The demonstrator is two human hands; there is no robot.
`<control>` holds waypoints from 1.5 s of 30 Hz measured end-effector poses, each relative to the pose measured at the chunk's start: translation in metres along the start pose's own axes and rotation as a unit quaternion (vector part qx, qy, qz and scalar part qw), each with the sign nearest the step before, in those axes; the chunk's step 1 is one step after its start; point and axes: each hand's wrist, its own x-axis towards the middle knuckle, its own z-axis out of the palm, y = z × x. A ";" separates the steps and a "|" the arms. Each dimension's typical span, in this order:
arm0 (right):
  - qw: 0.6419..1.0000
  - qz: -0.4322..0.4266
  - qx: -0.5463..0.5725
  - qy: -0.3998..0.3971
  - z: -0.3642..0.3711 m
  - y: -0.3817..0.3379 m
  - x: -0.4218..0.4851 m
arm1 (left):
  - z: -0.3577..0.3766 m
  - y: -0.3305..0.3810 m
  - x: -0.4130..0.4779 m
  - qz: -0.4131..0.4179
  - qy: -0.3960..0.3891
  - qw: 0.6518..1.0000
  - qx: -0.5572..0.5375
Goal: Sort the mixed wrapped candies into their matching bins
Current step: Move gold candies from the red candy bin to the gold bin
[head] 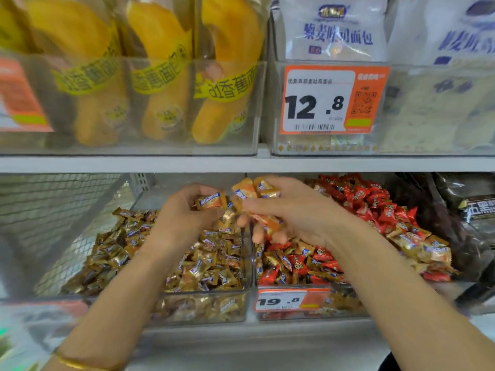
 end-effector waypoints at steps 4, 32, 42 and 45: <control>0.984 0.032 -0.176 -0.004 0.048 -0.007 0.041 | -0.028 -0.018 0.005 -0.011 0.046 0.994 0.097; 0.833 0.137 -0.536 -0.011 -0.071 0.066 0.165 | 0.049 -0.026 0.039 0.083 -0.086 0.987 0.107; 0.835 0.130 -0.531 -0.065 -0.069 0.055 0.123 | 0.052 -0.026 0.035 0.090 -0.076 0.984 0.134; 0.852 0.074 -0.516 -0.049 -0.078 0.053 0.080 | 0.053 -0.021 0.033 0.125 -0.061 0.976 0.166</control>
